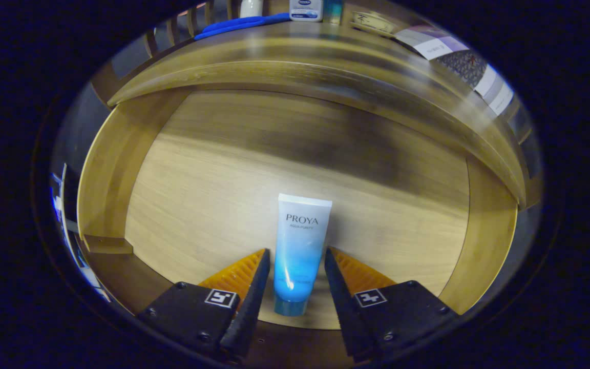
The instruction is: Pull open the drawer, take out the items inside it, and place them on the countertop above the cabinet.
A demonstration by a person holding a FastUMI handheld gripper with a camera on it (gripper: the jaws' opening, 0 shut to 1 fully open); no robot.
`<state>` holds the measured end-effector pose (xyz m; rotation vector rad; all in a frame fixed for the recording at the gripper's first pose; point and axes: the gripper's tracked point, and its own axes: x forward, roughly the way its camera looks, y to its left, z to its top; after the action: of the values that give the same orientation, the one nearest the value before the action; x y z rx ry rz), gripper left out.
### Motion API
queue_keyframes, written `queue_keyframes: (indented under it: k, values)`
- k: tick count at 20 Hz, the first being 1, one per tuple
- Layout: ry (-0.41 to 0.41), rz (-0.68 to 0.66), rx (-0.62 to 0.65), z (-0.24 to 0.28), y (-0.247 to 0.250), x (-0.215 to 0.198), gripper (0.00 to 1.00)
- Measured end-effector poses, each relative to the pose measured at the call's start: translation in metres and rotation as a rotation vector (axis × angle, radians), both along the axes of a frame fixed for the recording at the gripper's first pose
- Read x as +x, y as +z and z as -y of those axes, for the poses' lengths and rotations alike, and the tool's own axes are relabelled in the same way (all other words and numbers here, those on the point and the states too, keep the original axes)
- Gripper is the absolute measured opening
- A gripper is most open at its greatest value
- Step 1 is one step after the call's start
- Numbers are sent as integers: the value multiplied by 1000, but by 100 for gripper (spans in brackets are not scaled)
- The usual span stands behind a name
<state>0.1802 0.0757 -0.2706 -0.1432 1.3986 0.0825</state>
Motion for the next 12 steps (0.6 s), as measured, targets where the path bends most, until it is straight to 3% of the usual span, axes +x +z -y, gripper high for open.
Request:
queue_keyframes:
  k: [4,12]
  values:
    - [21,32,1,-2,2,1,51]
    - [33,149,40,-3,48,3,47]
